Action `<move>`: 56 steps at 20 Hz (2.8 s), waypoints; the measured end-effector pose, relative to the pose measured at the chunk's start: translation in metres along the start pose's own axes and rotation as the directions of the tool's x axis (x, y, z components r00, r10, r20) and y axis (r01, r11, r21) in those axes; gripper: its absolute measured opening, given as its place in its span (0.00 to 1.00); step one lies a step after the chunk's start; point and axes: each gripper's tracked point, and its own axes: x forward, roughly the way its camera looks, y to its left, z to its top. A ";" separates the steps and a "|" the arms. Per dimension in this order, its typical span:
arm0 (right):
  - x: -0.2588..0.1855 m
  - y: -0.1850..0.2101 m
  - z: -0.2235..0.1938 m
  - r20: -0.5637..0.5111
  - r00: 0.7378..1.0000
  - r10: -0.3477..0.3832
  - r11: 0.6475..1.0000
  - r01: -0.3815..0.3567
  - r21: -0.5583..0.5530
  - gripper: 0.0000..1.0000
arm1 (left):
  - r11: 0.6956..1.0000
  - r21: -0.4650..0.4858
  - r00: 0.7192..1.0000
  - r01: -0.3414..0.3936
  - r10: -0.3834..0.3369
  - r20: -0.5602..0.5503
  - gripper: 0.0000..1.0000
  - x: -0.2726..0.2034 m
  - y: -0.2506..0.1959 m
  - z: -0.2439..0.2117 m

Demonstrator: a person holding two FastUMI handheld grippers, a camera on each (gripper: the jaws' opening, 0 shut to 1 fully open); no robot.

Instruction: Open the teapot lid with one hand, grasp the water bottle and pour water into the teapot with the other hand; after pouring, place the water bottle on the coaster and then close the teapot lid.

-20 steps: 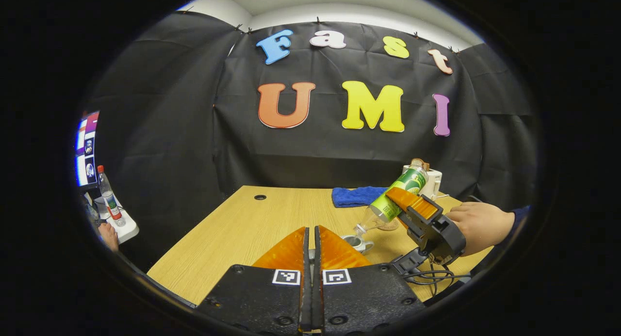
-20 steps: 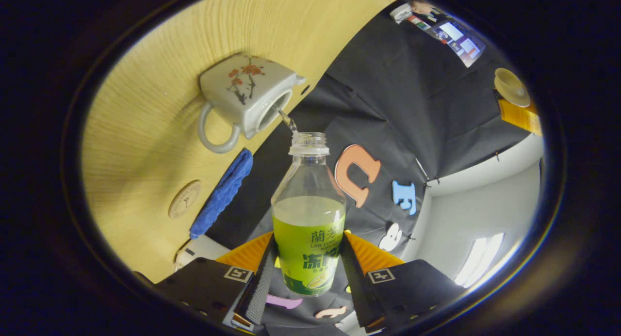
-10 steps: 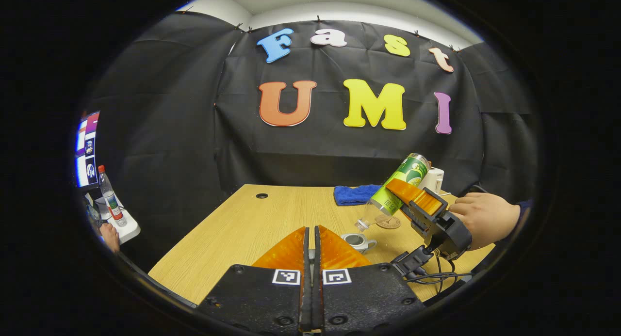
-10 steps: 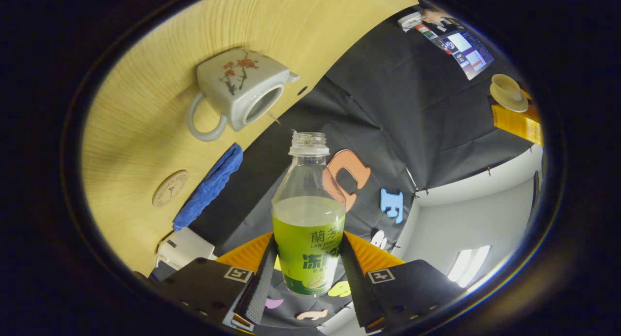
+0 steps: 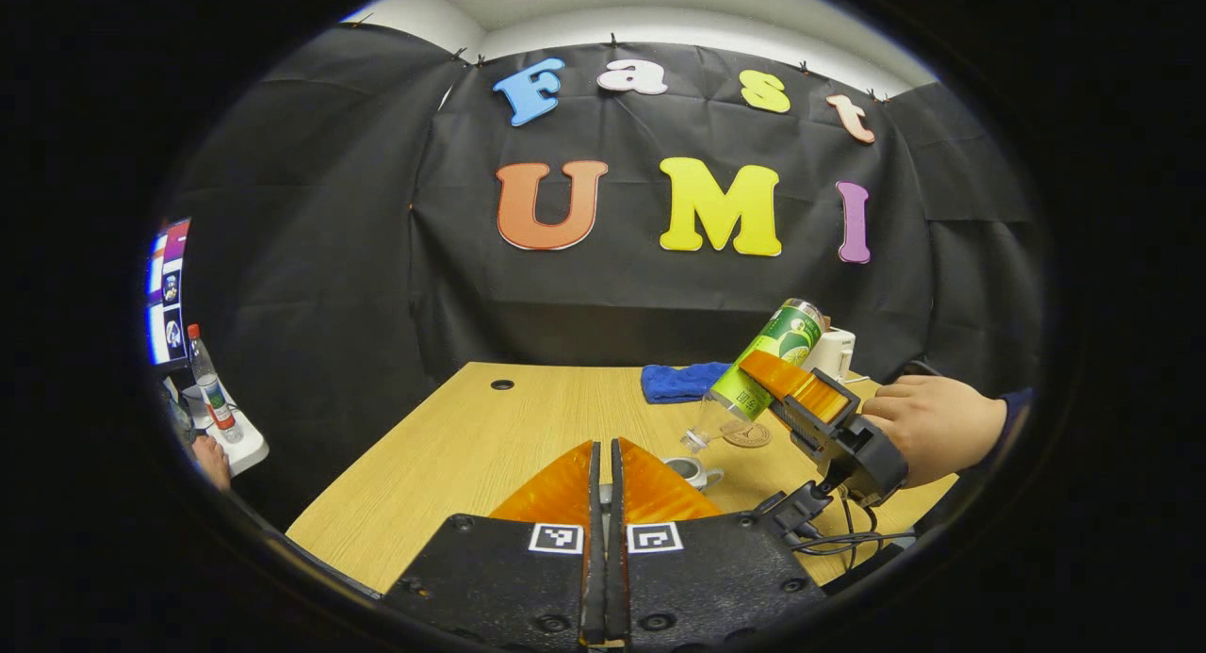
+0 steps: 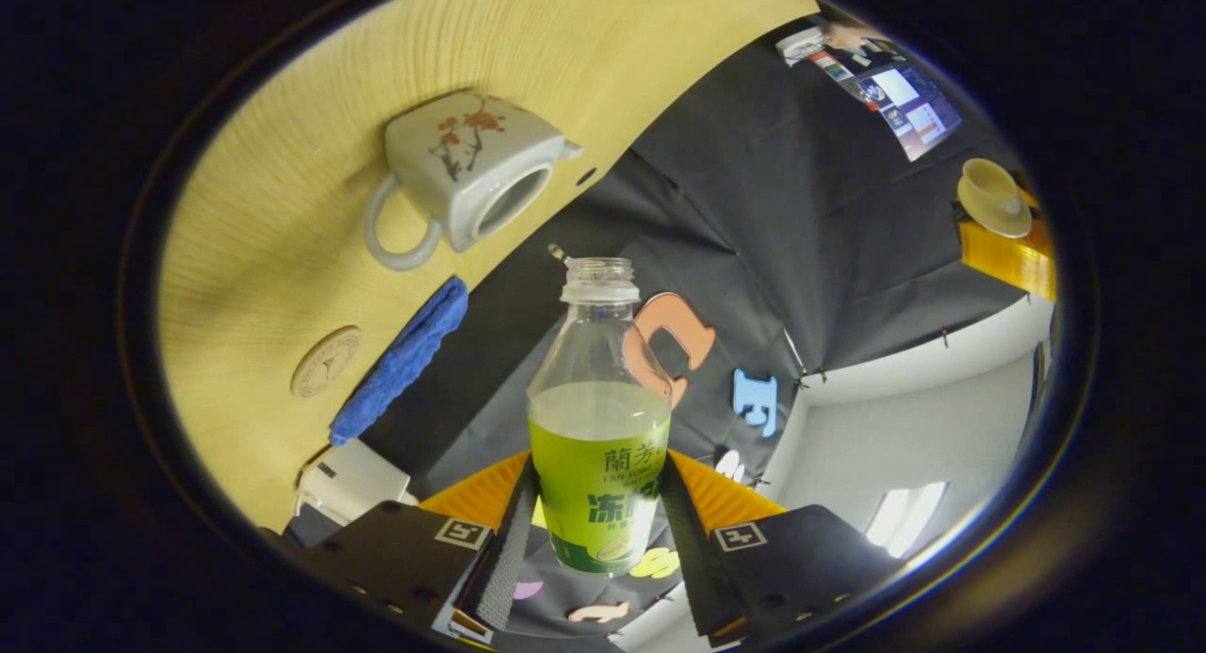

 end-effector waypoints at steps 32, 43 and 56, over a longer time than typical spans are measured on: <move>0.033 0.063 -0.097 -0.142 0.953 0.269 0.020 0.141 0.990 0.72 | 1.000 -0.013 1.000 -0.001 0.001 -0.021 0.03 0.006 0.003 -0.008; 0.062 0.130 -0.063 0.100 0.870 0.484 -0.564 0.222 0.796 0.72 | 1.000 0.007 0.999 -0.004 0.004 -0.034 0.04 0.010 0.001 -0.012; 0.078 0.167 -0.038 0.154 0.861 0.485 -0.606 0.205 0.768 0.72 | 1.000 -0.021 0.998 0.020 -0.022 -0.061 0.03 0.018 -0.004 -0.022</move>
